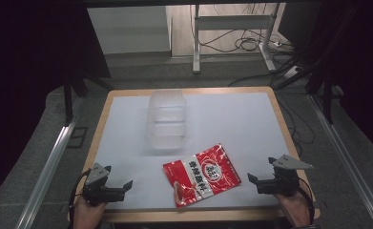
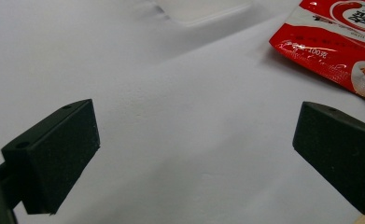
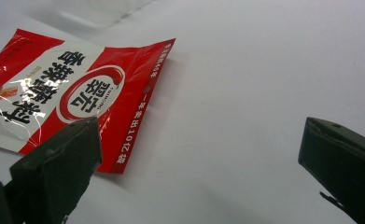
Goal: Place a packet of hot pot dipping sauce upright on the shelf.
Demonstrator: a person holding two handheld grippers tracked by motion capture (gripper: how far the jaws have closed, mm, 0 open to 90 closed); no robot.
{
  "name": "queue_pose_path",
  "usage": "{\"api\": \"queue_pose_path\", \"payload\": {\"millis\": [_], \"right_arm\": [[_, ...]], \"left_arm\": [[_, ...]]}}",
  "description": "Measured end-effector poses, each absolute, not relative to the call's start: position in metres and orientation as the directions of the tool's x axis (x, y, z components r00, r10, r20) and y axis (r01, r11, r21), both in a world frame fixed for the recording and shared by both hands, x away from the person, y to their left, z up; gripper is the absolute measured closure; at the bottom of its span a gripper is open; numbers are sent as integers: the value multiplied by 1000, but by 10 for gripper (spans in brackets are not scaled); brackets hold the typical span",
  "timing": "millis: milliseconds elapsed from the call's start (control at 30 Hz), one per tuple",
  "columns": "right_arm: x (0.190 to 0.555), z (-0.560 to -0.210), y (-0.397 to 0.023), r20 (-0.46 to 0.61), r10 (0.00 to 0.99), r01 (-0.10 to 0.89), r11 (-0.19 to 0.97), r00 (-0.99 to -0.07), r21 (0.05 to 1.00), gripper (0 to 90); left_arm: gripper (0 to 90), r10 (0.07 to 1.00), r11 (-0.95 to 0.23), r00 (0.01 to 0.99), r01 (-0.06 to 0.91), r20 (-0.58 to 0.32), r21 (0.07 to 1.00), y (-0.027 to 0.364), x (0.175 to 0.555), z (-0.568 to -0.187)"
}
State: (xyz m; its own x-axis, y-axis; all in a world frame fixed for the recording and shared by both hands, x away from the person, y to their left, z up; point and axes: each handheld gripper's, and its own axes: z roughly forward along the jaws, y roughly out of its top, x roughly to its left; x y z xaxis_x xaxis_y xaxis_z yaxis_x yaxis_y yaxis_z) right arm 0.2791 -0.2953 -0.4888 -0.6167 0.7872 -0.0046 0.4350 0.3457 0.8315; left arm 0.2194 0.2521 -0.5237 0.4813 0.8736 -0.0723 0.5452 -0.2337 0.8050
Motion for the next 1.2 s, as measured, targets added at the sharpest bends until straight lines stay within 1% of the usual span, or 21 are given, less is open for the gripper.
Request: {"api": "queue_pose_path", "payload": {"millis": [200, 433, 533, 667, 967, 1200], "right_arm": [[280, -490, -294, 7, 779, 446, 351, -627, 824, 4], [281, -489, -289, -7, 775, 445, 370, -632, 816, 4], [282, -488, -289, 16, 774, 456, 357, -633, 815, 10], [283, -488, -287, 14, 775, 458, 359, -632, 813, 10], [288, -488, -279, 22, 769, 457, 356, -639, 815, 10], [293, -488, -267, -8, 745, 444, 406, -667, 799, 10]], "left_arm": [[19, 868, -242, 492, 536, -67, 809, 253, 220, -525], [24, 859, -243, 508, 522, -70, 818, 255, 221, -526], [24, 856, -259, 513, 521, -56, 813, 254, 221, -527], [23, 857, -272, 513, 525, -45, 807, 252, 222, -527], [16, 857, -242, 508, 542, -85, 805, 253, 222, -527], [4, 843, -237, 529, 531, -100, 814, 251, 222, -525]]}}
